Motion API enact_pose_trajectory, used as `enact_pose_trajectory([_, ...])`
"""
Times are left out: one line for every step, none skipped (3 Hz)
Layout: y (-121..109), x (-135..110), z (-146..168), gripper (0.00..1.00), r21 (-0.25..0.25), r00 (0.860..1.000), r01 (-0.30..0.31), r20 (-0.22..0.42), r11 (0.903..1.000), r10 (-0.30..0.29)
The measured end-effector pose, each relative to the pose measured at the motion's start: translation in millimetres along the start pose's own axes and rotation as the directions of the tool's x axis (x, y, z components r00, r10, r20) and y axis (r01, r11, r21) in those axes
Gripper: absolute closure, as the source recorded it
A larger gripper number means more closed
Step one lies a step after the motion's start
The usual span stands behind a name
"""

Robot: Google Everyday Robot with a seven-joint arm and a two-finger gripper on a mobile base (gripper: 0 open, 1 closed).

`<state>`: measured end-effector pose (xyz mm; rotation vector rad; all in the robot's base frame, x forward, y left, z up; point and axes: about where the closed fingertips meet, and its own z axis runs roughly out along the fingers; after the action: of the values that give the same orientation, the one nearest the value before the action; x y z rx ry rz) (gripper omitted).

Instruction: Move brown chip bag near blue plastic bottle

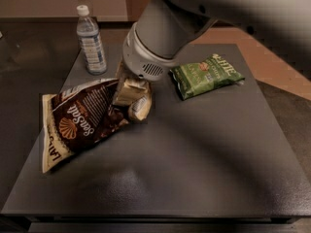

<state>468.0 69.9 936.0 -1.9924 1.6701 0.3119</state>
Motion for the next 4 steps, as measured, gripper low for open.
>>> enact_pose_trajectory([-44,-4,-3,1.0,0.045,0.994,0.099,0.03,0.994,-0.101])
enact_pose_trajectory([-87,2,4,1.0,0.071,0.984,0.17,0.035,0.983,-0.172])
enact_pose_trajectory([-123,15,16,1.0,0.085,0.978,0.205,0.013,0.9751,-0.207])
enact_pose_trajectory([-153,29,25,1.0,0.102,0.975,0.222,-0.02,0.9696,-0.221])
